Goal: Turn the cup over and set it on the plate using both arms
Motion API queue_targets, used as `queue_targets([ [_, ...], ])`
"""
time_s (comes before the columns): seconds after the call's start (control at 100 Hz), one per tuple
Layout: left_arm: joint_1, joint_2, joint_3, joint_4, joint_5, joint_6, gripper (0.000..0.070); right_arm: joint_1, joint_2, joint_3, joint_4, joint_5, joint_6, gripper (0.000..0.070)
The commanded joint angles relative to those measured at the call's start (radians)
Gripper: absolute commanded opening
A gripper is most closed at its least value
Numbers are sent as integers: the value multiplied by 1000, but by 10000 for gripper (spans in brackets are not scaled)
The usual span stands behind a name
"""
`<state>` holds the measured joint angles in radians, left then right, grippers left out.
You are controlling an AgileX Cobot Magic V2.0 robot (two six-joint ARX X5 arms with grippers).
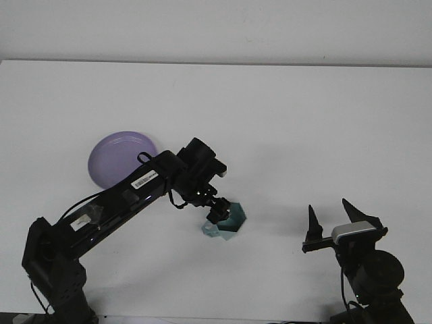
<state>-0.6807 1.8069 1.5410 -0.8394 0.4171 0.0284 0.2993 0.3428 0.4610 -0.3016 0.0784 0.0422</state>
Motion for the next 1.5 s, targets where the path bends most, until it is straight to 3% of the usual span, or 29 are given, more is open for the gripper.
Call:
queue_targets([
  [0.0, -19, 40, 24, 14, -7, 10, 424, 2, 5, 8, 10, 1, 8, 540],
  [0.27, -46, 120, 35, 33, -30, 9, 401, 2, 5, 8, 10, 1, 8, 540],
  [0.34, -46, 122, 35, 33, -35, 14, 281, 2, 5, 8, 10, 1, 8, 540],
  [0.44, -46, 122, 35, 33, -35, 44, 0, 2, 5, 8, 9, 2, 7, 540],
  [0.78, -32, 119, 71, -2, -37, 37, 13, 2, 5, 8, 9, 1, 7, 540],
  [1.0, 39, 60, 158, -76, -111, 48, 13, 2, 5, 8, 9, 2, 7, 540],
  [1.25, 267, -27, 238, -134, -178, 68, 13, 2, 5, 8, 10, 1, 8, 540],
  [1.49, 551, -50, 251, -164, -185, 69, 13, 2, 5, 8, 9, 1, 8, 540],
])
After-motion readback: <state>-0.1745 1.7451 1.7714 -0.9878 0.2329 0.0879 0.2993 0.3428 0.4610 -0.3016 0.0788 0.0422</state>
